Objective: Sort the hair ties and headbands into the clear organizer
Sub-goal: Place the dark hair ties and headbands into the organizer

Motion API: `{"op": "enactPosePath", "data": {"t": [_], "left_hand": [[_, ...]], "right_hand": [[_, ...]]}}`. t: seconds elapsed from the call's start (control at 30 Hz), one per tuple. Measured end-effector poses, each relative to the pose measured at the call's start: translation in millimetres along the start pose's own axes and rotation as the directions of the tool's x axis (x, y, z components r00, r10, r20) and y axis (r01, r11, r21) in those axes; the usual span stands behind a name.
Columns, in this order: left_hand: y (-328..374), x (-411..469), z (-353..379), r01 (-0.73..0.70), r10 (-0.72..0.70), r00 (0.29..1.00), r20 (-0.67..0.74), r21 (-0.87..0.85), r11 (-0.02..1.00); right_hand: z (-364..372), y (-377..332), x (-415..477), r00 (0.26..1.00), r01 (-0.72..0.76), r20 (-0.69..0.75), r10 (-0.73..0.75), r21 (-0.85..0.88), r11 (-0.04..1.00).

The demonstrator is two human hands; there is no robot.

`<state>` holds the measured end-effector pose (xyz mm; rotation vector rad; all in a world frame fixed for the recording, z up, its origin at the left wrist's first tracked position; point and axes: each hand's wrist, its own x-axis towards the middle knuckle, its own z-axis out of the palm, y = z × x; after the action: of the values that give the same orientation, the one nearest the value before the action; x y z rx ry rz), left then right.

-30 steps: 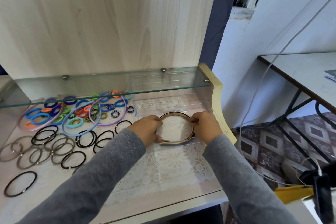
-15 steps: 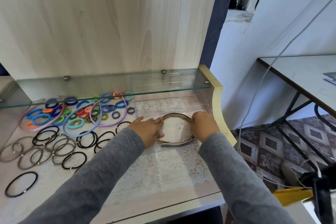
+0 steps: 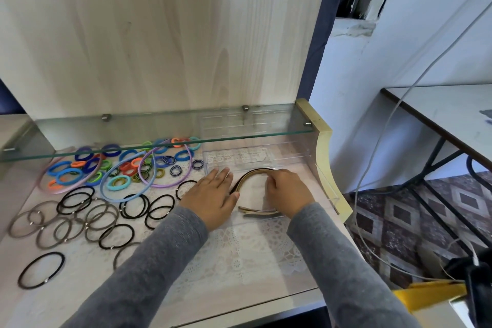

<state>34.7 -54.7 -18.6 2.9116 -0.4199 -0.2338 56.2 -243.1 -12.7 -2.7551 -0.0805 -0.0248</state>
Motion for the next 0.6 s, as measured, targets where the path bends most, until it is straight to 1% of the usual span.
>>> {"op": "enactPosePath", "data": {"t": [0.3,0.43,0.5,0.6], "left_hand": [[-0.7,-1.2,0.7,0.010,-0.009,1.000,0.027,-0.021,1.000],[-0.8,-1.0,1.5,0.011,-0.010,0.999,0.031,-0.014,1.000],[-1.3,-0.6,1.9,0.011,-0.010,0.999,0.033,-0.015,1.000],[-2.2,0.0,2.2,0.008,-0.007,0.999,0.034,-0.032,0.999]], "right_hand": [[-15.3,25.0,2.7,0.983,-0.180,-0.033,0.179,-0.046,0.983],[-22.8,37.2,4.2,0.963,-0.266,-0.038,0.265,-0.007,0.964],[-25.1,39.6,5.1,0.957,-0.287,-0.037,0.287,0.017,0.958],[-23.6,36.5,3.5,0.959,-0.280,-0.047,0.281,0.010,0.960]]}}
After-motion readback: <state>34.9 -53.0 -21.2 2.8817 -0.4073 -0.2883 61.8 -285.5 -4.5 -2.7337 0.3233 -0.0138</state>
